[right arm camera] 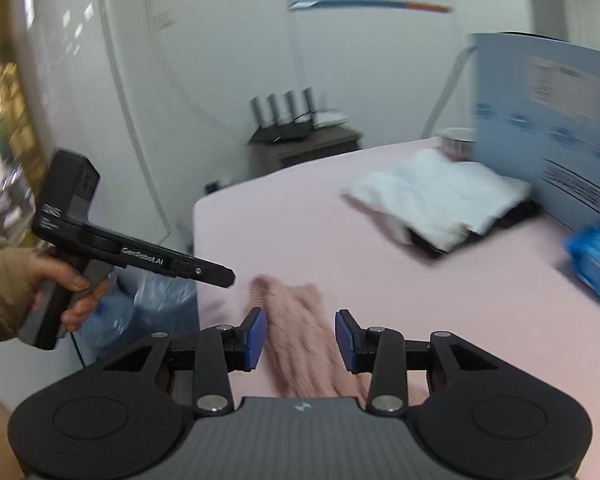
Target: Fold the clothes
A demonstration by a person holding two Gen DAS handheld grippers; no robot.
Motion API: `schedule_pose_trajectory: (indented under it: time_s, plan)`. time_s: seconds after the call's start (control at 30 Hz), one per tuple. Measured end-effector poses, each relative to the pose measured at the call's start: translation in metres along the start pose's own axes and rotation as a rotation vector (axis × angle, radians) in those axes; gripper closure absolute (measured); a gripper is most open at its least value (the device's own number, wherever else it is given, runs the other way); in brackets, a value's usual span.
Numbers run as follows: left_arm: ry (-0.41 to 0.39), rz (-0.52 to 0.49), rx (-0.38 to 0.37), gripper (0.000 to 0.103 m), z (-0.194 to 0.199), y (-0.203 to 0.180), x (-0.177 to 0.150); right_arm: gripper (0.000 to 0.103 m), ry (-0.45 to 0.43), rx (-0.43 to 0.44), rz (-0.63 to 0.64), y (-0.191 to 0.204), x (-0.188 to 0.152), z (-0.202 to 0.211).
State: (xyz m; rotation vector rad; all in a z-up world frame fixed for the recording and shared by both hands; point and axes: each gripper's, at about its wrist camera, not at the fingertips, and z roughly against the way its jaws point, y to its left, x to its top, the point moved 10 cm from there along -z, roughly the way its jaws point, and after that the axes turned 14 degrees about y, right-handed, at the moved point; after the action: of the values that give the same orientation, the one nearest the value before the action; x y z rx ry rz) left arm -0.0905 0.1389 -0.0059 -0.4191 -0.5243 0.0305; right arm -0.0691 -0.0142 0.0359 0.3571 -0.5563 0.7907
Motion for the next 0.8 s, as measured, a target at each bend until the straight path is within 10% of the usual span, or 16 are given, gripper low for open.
schedule_pose_trajectory:
  time_s: [0.17, 0.3, 0.53, 0.8]
  plan:
    - [0.005, 0.016, 0.02, 0.082, 0.01, 0.011, -0.026, 0.069, 0.127, -0.005, 0.035, 0.002, 0.015, -0.065]
    - [0.007, 0.055, 0.007, 0.08, 0.012, 0.021, -0.033, 0.093, 0.18, 0.042, 0.013, -0.002, 0.015, -0.081]
    - [-0.014, 0.047, -0.005, 0.075, 0.014, 0.024, -0.021, 0.096, -0.051, 0.055, -0.266, -0.047, 0.038, -0.035]
    - [-0.012, 0.017, -0.018, 0.075, 0.014, 0.017, -0.014, 0.095, 0.072, -0.139, 0.054, 0.014, 0.017, -0.093]
